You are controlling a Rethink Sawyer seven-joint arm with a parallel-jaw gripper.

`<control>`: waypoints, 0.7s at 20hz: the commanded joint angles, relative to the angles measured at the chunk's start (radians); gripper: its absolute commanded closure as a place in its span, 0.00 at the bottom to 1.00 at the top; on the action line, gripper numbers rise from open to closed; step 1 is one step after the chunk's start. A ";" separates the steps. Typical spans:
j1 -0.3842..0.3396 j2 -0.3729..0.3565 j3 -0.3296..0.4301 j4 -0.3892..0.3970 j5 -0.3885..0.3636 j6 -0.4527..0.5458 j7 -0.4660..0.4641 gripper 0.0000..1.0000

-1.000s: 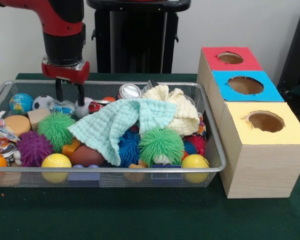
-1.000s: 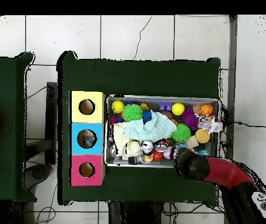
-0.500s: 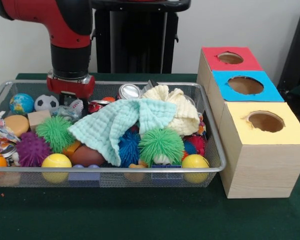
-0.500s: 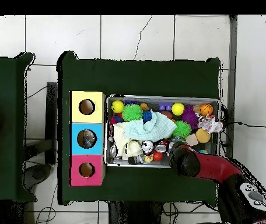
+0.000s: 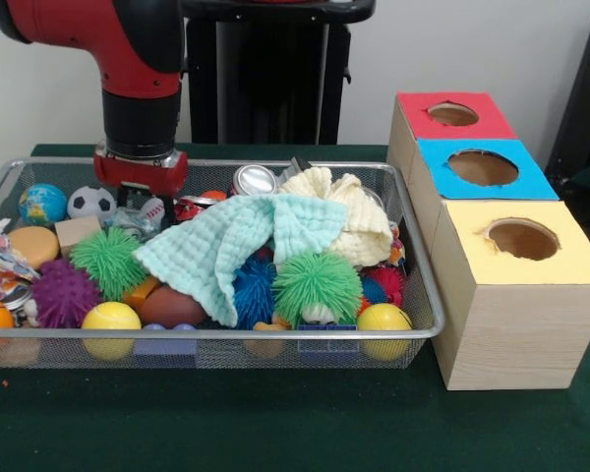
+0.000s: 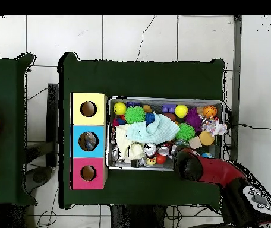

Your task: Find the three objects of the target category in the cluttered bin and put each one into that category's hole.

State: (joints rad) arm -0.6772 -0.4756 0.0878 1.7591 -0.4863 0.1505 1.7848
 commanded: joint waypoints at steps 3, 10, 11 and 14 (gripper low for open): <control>-0.005 0.019 -0.002 -0.066 0.004 -0.044 0.109 0.00; -0.007 0.008 0.003 -0.057 0.009 -0.036 0.109 0.00; -0.010 0.007 0.007 -0.056 0.009 -0.036 0.108 1.00; -0.009 0.007 0.006 -0.055 0.014 -0.032 0.110 1.00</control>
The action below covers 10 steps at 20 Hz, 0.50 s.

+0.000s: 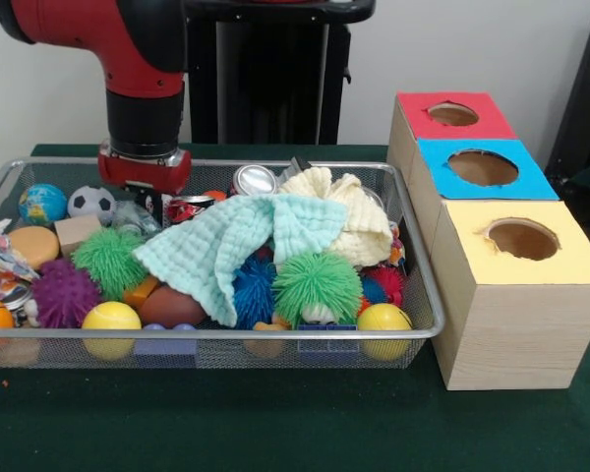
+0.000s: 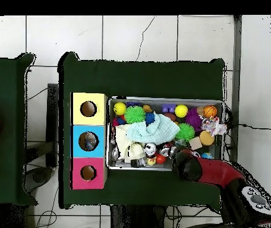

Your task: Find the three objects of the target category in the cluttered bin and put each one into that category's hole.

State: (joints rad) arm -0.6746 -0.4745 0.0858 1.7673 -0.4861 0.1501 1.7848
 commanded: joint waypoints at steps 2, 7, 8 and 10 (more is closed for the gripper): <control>0.008 -0.006 -0.009 -0.068 0.007 -0.039 0.113 1.00; 0.007 -0.084 0.005 -0.036 0.036 0.050 0.096 1.00; 0.016 -0.128 0.001 -0.014 0.054 0.091 0.100 1.00; 0.040 -0.217 -0.010 0.026 0.095 0.176 0.110 1.00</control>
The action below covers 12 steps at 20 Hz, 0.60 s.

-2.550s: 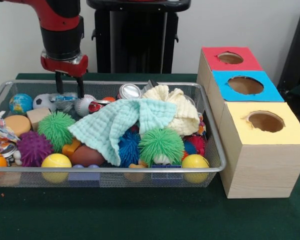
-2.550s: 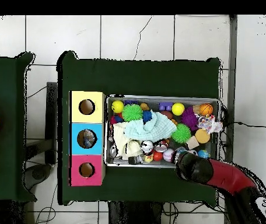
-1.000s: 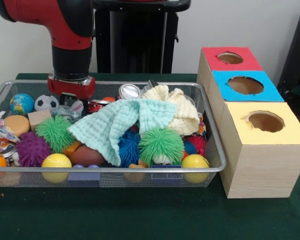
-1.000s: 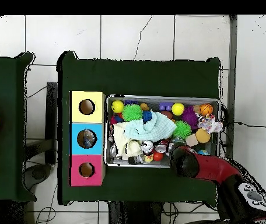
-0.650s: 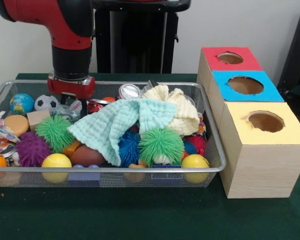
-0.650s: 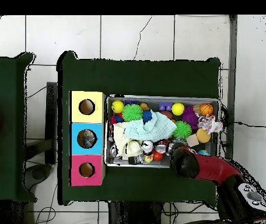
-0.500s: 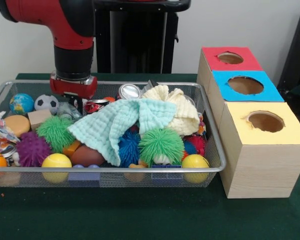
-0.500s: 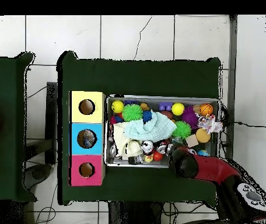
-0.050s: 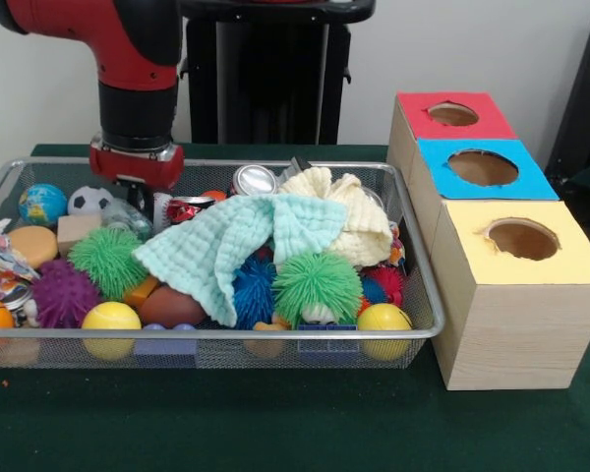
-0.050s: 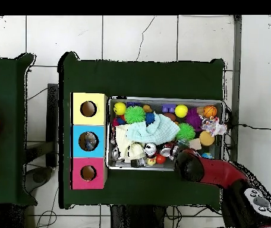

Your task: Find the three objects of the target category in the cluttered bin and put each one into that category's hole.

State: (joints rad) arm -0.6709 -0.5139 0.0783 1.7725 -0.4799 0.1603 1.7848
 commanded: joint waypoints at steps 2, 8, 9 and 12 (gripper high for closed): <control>0.068 -0.263 -0.024 0.050 0.132 0.257 0.121 1.00; 0.135 -0.389 -0.071 0.067 0.228 0.451 0.149 1.00; 0.137 -0.388 -0.069 0.069 0.233 0.444 0.150 1.00; 0.143 -0.371 -0.070 0.076 0.240 0.407 0.158 1.00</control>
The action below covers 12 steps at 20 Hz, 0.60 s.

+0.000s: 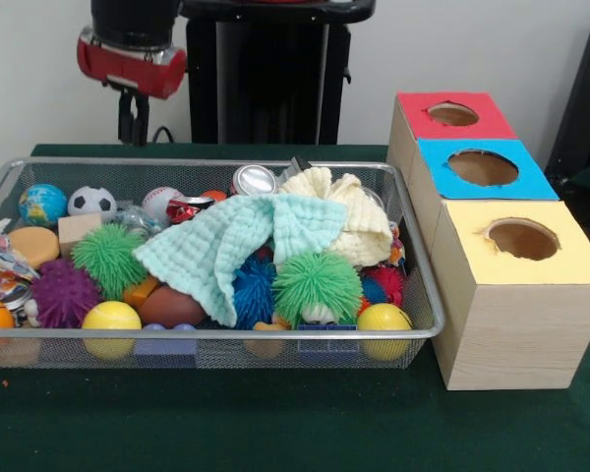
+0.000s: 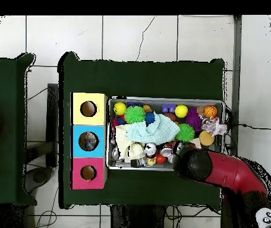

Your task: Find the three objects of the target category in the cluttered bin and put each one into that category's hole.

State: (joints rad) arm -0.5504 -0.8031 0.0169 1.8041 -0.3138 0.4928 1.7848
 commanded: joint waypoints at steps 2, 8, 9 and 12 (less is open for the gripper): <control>0.024 -0.049 -0.011 0.045 0.069 0.019 0.170 1.00; 0.032 0.048 -0.020 0.032 0.057 -0.119 0.180 1.00; 0.028 0.071 -0.019 0.023 0.053 -0.143 0.175 1.00; -0.007 0.144 0.005 -0.001 0.037 -0.226 0.142 1.00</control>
State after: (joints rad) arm -0.5207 -0.8066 -0.0158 1.8039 -0.2740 0.3812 1.7850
